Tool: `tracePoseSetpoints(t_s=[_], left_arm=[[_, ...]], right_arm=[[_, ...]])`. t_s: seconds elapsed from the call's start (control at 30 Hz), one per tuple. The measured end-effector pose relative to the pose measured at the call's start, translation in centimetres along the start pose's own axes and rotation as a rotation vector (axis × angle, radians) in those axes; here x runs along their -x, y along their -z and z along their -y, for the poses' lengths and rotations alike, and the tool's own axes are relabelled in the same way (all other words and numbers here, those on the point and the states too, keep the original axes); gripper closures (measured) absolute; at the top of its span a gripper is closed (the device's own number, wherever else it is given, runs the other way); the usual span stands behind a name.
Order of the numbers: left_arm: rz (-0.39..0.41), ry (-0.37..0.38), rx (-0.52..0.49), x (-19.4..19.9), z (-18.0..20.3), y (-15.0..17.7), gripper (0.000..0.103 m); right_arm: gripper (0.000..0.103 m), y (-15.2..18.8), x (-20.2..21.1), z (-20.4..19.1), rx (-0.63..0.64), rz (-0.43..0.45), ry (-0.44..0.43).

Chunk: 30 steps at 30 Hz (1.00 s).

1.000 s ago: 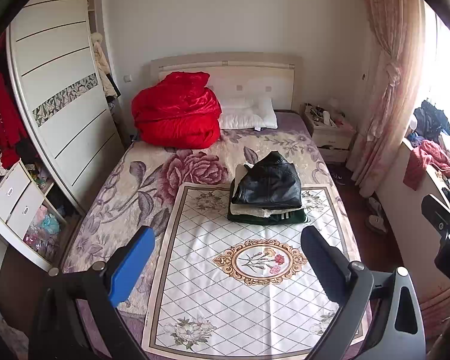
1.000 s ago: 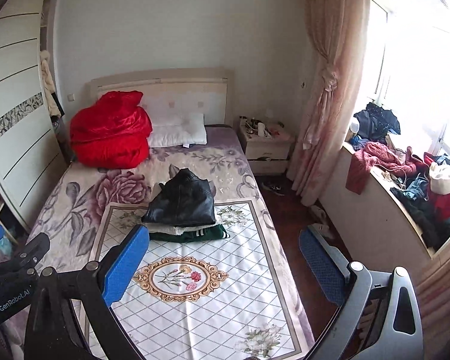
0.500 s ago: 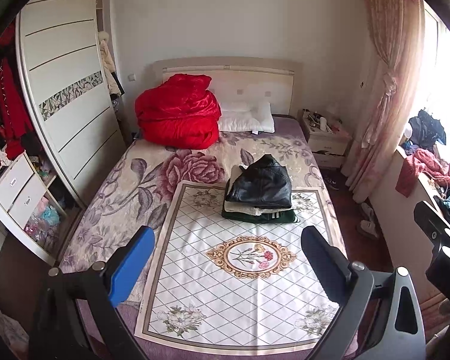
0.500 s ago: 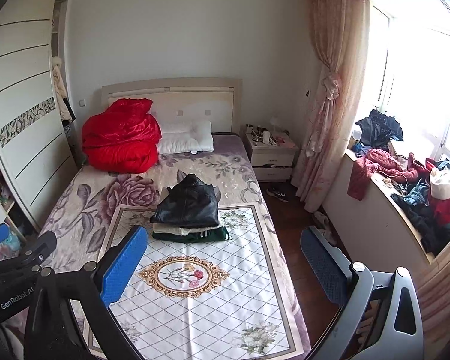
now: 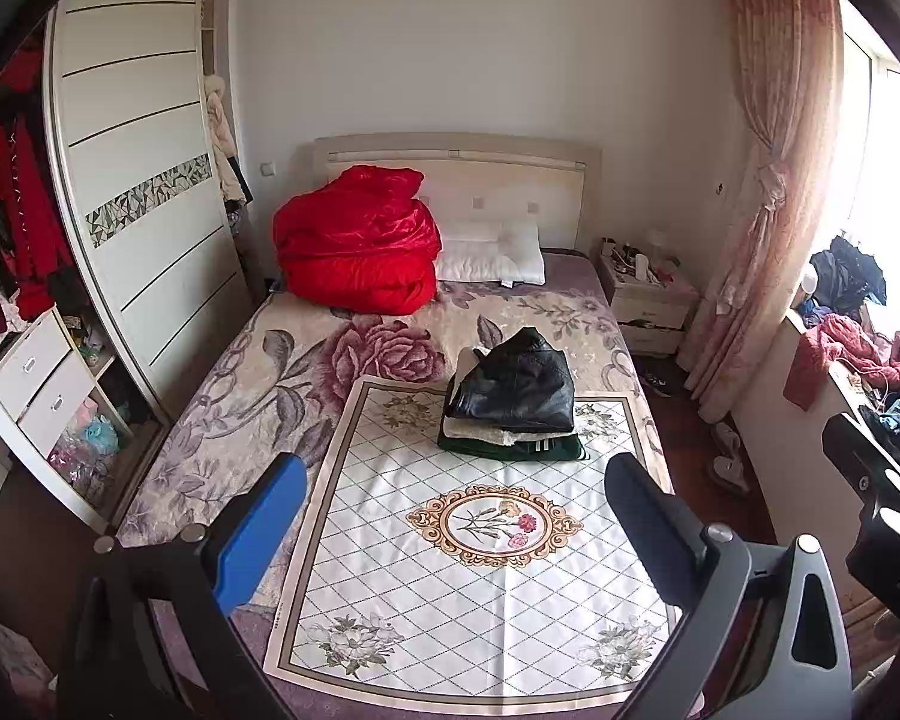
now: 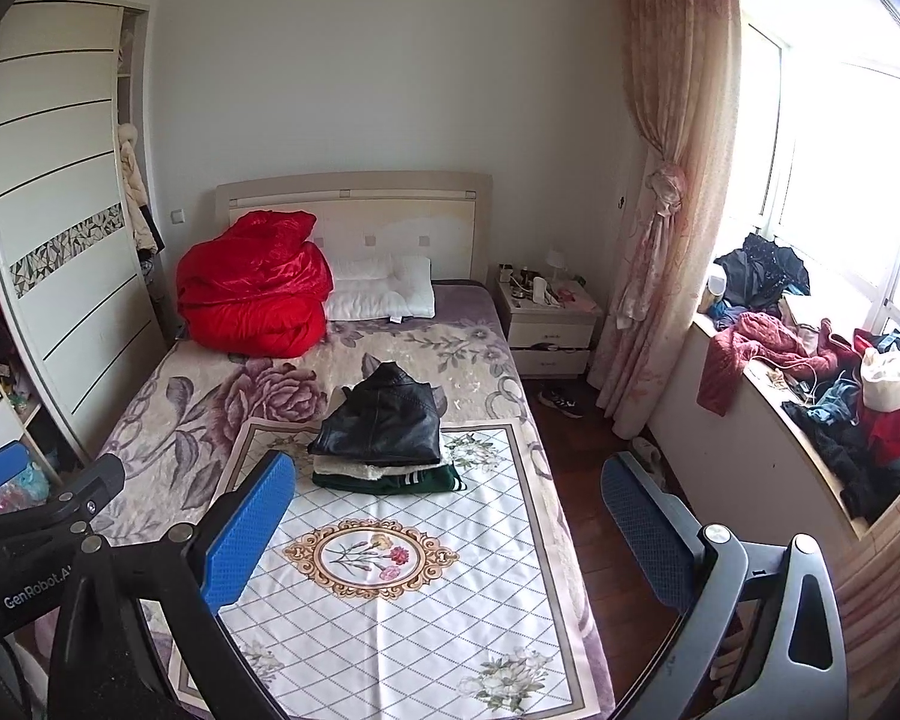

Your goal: Fold large clothes

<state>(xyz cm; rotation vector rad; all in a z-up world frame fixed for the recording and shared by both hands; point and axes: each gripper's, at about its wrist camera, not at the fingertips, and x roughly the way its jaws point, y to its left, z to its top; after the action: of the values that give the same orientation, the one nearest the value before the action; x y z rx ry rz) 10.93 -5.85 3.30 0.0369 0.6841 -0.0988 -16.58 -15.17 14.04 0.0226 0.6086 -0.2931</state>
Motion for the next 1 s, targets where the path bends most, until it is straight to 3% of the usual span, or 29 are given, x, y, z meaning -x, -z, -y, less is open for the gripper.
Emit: tracePoseSetpoints(t_s=[1.0], left_arm=[[0.021,-0.02,-0.016,1.6,-0.1,0.0,0.001]], right_arm=[[0.0,0.6,0.1,0.0,0.0,0.009,-0.033]])
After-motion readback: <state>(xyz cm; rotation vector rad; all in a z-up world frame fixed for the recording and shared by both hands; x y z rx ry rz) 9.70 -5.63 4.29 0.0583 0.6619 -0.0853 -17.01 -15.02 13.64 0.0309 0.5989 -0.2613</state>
